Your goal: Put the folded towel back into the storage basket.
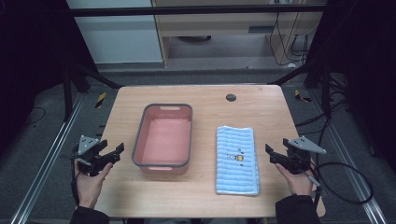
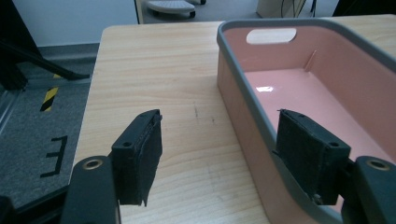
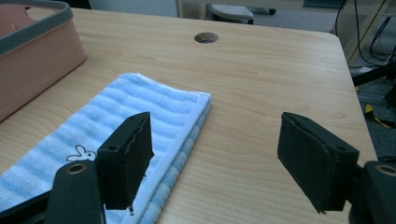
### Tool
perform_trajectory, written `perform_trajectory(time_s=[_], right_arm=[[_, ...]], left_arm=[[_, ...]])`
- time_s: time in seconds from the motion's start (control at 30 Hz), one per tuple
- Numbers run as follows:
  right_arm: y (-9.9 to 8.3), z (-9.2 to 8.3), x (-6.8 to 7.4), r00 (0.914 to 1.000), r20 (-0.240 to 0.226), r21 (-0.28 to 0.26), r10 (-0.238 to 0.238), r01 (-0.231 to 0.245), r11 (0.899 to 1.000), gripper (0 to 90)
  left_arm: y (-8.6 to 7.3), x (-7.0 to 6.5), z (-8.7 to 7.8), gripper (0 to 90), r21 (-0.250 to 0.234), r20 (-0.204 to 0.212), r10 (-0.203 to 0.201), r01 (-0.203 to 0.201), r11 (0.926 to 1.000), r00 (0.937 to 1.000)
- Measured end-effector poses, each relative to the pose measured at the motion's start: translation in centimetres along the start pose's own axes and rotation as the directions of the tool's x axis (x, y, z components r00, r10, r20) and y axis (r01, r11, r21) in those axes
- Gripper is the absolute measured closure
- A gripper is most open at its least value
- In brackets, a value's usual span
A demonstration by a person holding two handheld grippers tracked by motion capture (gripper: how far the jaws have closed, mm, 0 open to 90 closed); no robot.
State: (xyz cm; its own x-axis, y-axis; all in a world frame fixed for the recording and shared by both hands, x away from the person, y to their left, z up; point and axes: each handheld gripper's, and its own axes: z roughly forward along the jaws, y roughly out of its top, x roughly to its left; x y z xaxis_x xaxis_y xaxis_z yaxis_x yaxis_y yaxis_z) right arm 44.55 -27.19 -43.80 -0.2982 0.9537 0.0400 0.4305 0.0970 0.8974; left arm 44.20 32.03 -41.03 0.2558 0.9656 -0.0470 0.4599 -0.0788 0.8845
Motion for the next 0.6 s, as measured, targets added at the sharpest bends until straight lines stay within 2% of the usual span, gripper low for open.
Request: perform_trajectory(time_s=[0.2, 0.3, 0.47, 0.6], right_arm=[[0.7, -0.2, -0.2, 1.0, 0.009, -0.016, 0.003, -0.003, 1.0, 26.4], [1.2, -0.3, -0.2, 0.9999, -0.004, -0.027, 0.012, -0.012, 1.0, 27.0], [2.0, -0.5, -0.3, 1.0, -0.004, -0.03, 0.004, -0.004, 1.0, 27.1], [3.0, -0.8, -0.5, 1.0, -0.005, -0.037, -0.002, 0.002, 0.999, 27.1]], left_arm=[[0.9, -0.6, -0.8, 31.4, -0.033, 0.02, 0.004, -0.004, 0.9994, 0.9998], [1.2, -0.9, -1.0, 31.2, -0.044, 0.037, 0.001, 0.0, 0.9991, 0.9993], [2.0, -2.1, -1.3, 30.9, -0.068, 0.062, 0.027, -0.023, 0.9975, 0.9977], [2.5, -3.2, -1.6, 30.9, -0.087, 0.09, 0.026, -0.018, 0.996, 0.9956]])
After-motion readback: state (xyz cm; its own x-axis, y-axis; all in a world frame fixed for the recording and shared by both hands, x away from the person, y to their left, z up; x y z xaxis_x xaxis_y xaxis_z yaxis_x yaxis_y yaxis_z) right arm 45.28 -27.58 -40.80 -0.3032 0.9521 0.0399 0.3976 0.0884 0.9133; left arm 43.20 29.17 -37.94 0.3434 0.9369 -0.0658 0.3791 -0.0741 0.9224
